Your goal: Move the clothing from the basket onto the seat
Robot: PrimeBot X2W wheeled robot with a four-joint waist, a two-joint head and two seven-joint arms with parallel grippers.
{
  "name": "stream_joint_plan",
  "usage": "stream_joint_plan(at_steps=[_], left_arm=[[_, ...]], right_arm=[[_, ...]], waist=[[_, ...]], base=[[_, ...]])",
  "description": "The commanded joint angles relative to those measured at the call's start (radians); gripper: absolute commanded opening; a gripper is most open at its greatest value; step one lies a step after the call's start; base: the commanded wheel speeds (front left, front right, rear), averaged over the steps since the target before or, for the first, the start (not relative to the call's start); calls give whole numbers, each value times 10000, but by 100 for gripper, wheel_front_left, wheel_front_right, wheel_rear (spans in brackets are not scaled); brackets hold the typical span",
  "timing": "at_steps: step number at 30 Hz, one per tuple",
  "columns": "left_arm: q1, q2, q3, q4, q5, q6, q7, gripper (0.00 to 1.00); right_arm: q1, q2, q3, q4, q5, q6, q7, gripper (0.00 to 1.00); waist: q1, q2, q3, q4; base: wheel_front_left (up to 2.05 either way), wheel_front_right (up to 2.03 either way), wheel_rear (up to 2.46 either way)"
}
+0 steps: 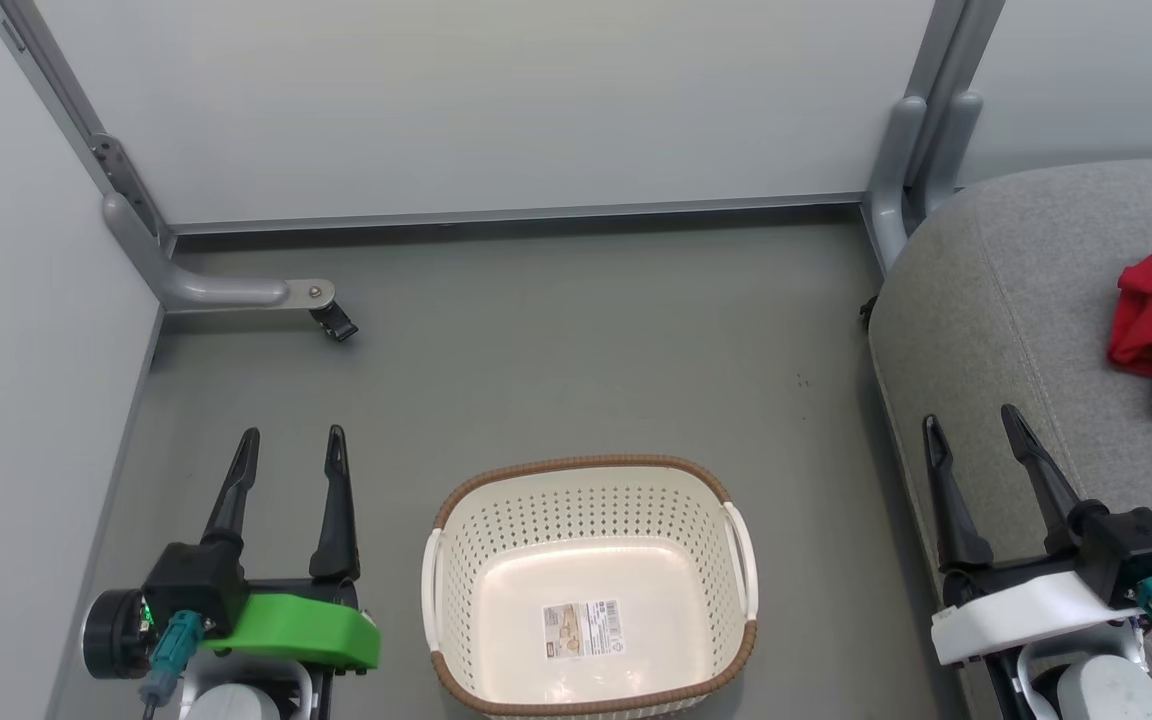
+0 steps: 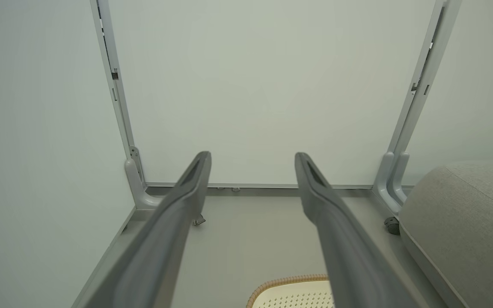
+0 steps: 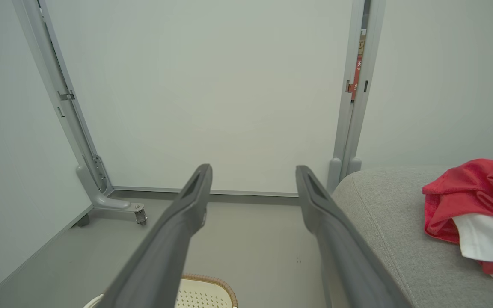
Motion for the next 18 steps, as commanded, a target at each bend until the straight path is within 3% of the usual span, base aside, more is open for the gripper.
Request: stream_joint_plan(at_steps=[1,2,3,8,18], left_arm=[[129,-2,20,-26,-23,72,-3,100],[130,-2,24,-33,1,94,-3,100],[2,0,8,-9,0,72,1,0],[111,-10,-9,368,-154,61,38,0],[42,25,248,414,-2150,-83,523,0]], right_arm=[[-19,-29,-31,29,-59,-11,-18,100],[-24,-29,-34,33,-61,-11,-18,100],[-1,0,-7,9,0,0,0,0],[64,81,5,411,163,0,54,0],[-68,65,-105,605,2175,-1,571,0]], waist=[[1,0,8,8],[1,0,10,9],[1,0,10,9],[1,0,9,3],[1,0,-13,-104]], base=[[0,0,0],[0,0,0],[0,0,0],[0,0,0],[0,0,0]])
